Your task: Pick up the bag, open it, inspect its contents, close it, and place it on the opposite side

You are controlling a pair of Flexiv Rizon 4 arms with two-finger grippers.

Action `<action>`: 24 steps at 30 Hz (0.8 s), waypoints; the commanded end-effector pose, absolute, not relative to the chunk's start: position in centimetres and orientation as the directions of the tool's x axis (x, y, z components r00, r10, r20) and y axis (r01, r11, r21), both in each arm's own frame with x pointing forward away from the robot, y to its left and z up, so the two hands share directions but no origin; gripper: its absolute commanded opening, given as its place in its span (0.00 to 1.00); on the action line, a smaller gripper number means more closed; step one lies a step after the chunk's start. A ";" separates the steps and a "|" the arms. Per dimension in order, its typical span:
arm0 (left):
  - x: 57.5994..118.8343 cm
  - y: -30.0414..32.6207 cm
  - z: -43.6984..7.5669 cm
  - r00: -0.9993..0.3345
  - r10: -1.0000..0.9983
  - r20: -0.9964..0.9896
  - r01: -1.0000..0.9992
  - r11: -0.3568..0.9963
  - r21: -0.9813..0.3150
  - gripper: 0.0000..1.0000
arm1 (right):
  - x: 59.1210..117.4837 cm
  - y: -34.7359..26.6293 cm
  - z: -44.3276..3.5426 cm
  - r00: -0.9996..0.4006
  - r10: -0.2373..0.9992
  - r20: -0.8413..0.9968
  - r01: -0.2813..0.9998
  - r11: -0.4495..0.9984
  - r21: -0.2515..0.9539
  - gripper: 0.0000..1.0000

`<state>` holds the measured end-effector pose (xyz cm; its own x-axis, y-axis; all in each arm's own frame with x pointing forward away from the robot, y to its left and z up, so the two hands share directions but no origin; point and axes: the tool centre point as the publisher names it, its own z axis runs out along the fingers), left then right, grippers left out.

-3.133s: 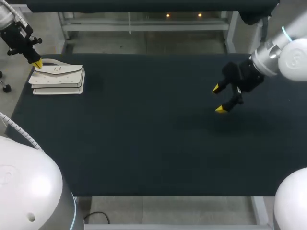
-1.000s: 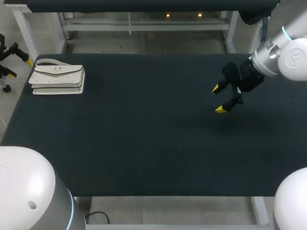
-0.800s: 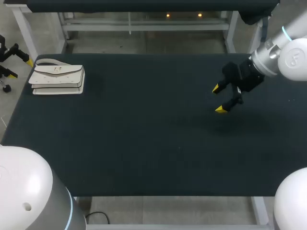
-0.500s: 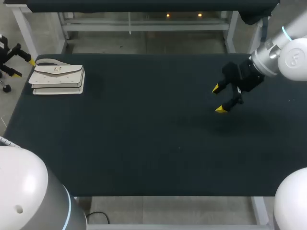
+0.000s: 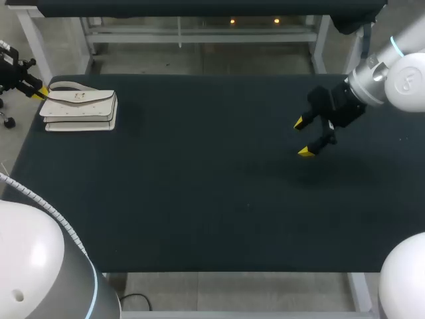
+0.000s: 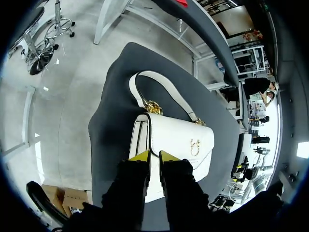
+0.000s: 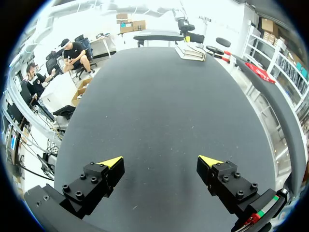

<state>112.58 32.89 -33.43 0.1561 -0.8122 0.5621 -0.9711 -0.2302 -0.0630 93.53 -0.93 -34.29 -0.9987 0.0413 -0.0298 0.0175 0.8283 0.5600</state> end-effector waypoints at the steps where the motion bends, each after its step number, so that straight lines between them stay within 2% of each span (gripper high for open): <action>1: 111.7 32.9 -32.5 0.143 -0.818 0.557 -0.974 -0.216 -0.067 0.00 | 93.5 -0.9 -34.4 -0.999 0.042 -0.032 0.017 0.827 0.562 1.00; 15: 109.1 29.9 -29.0 0.035 -0.869 0.494 -0.988 -0.106 -0.116 0.00 | 93.5 -0.9 -34.4 -0.999 0.042 -0.032 0.017 0.827 0.562 1.00; 24: 107.8 30.2 -29.3 0.054 -0.868 0.494 -0.988 -0.119 -0.101 0.00 | 93.5 -0.9 -34.4 -0.999 0.042 -0.032 0.017 0.827 0.562 1.00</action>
<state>108.87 30.53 -29.33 0.0525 -0.8638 0.5011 -0.9954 -0.0854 -0.0430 93.52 -0.95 -34.29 -0.9987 0.0413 -0.0298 0.0175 0.8281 0.5603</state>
